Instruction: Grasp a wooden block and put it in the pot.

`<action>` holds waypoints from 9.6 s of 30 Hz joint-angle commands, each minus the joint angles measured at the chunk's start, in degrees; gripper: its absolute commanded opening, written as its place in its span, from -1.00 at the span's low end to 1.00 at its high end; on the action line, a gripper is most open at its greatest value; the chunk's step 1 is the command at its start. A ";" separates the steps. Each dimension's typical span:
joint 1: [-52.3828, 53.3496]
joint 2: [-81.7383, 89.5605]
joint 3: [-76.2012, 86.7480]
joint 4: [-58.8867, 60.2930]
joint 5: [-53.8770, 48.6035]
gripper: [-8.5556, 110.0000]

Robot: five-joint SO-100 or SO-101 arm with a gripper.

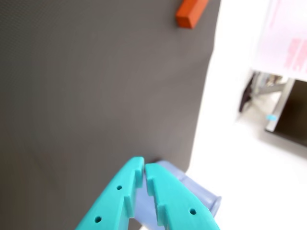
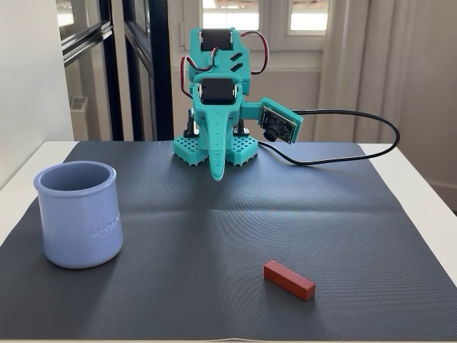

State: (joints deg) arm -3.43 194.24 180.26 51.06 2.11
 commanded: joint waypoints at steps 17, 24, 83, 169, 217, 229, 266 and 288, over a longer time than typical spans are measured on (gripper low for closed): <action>0.00 0.18 -0.44 0.18 0.44 -0.86; -0.26 -15.64 -15.64 -0.09 0.44 -0.86; -15.29 -123.57 -95.01 -4.13 69.96 -0.57; 19.69 -78.40 -67.32 -5.62 44.38 -0.86; 22.06 -69.79 -60.82 -5.71 24.17 -0.86; 10.81 -39.29 -38.85 -5.71 2.72 -0.85; 3.78 0.35 -0.18 -0.18 -1.85 -0.85; 3.78 0.35 -0.18 -0.09 -1.76 -0.85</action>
State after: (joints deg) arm 0.79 194.24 180.26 50.89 0.53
